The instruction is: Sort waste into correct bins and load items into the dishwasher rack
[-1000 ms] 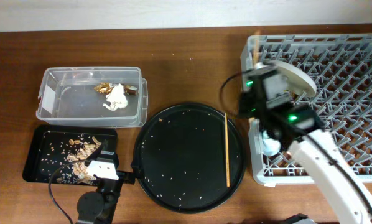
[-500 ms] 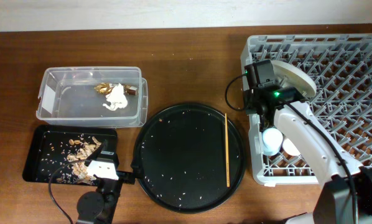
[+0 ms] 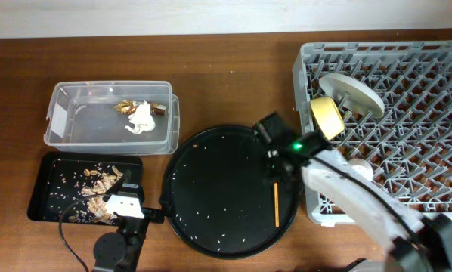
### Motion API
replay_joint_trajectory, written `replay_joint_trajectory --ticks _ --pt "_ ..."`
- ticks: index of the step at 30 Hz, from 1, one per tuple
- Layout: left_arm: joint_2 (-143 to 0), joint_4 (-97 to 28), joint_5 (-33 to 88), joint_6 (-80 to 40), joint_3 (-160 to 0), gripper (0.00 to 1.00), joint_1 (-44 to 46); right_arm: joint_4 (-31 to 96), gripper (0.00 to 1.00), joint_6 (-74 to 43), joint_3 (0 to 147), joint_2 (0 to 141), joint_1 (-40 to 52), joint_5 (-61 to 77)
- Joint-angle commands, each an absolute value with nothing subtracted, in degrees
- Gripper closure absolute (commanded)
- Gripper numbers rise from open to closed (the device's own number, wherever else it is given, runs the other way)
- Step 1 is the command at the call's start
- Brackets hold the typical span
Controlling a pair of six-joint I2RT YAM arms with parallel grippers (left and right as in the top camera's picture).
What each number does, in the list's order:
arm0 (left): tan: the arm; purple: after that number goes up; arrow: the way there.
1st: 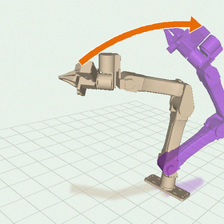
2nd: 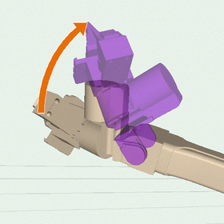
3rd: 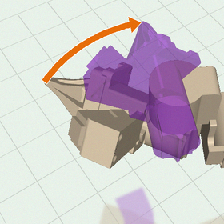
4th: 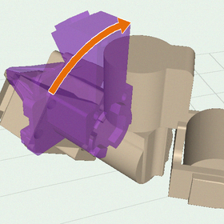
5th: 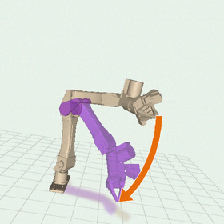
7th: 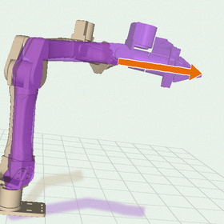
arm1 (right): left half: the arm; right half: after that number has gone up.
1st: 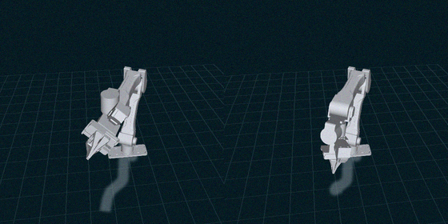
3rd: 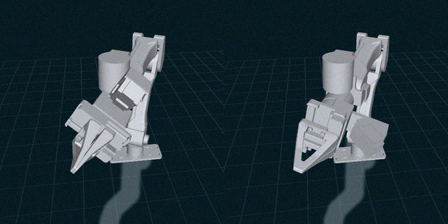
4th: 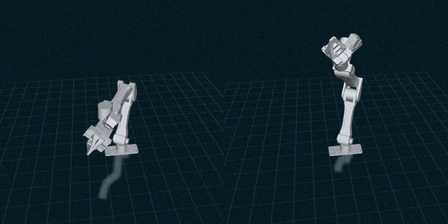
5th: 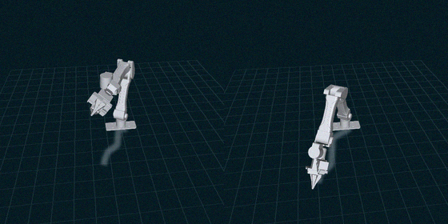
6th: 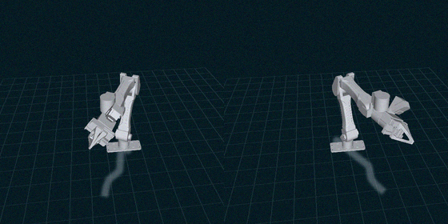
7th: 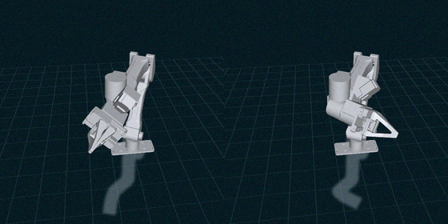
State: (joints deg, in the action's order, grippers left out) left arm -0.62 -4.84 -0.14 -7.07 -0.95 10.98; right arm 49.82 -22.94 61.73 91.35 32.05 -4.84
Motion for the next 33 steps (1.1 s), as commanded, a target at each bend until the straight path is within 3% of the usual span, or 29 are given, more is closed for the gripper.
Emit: replay_joint_trajectory --ticks 1,4,5,7,14,20,25,33 --pt "-0.3 -4.7 0.4 -6.4 -0.5 0.01 11.2 47.1 0.53 -26.7 58.5 96.9 32.2 -6.2" --pt "-0.3 -4.7 0.4 -6.4 -0.5 0.01 11.2 46.8 0.62 -27.6 58.4 102.0 32.2 -5.4" --pt "-0.3 -4.7 0.4 -6.4 -0.5 0.01 11.2 46.9 0.79 -27.5 58.4 103.4 32.2 -3.6" --pt "-0.3 -4.7 0.5 -6.4 -0.5 0.01 11.2 46.9 0.96 -27.5 58.4 103.9 32.2 -1.2" --pt "-0.3 -4.7 0.5 -6.4 -0.5 0.01 11.2 48.7 0.96 -23.4 64.4 88.8 32.2 -8.8" --pt "-0.3 -4.7 0.5 -6.4 -0.5 0.01 11.2 40.5 0.96 -15.4 66.3 80.2 30.6 -40.6" --pt "-0.3 -4.7 0.4 -6.4 -0.5 0.01 11.2 32.6 0.96 -7.6 66.2 87.0 25.2 -40.6" --pt "-0.3 -4.7 0.5 -6.4 -0.5 0.01 11.2 32.1 0.96 -8.3 66.2 88.0 20.9 -37.4"
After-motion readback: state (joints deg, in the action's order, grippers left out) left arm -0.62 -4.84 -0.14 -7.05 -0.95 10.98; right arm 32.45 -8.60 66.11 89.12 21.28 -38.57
